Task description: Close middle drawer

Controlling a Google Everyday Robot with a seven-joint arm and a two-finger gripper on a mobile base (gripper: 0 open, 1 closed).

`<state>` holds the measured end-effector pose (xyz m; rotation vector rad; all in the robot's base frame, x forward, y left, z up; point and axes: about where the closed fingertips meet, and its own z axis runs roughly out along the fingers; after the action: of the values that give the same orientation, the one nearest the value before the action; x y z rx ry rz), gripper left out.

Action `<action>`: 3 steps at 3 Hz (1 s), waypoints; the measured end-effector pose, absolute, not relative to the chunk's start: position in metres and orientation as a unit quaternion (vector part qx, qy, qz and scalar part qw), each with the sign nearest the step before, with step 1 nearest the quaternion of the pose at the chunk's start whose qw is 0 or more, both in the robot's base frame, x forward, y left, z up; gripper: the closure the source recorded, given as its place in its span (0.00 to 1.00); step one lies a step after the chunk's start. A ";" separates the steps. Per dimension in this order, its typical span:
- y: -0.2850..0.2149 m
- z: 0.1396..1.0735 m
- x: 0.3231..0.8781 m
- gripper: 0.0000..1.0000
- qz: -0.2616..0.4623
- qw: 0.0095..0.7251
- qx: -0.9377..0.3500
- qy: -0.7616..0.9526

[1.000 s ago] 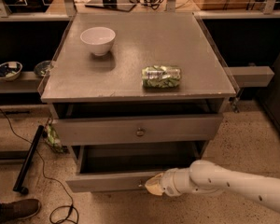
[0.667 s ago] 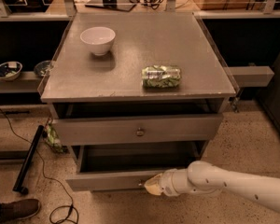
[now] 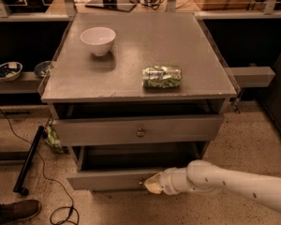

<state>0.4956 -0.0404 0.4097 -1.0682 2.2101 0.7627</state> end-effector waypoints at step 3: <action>-0.029 0.400 0.525 1.00 0.284 0.292 -0.401 0.820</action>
Offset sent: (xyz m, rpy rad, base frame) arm 0.0931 0.0489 -0.0123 0.0225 -0.0778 0.0184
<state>0.5251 -0.0291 0.4002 -1.0689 2.1864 0.7582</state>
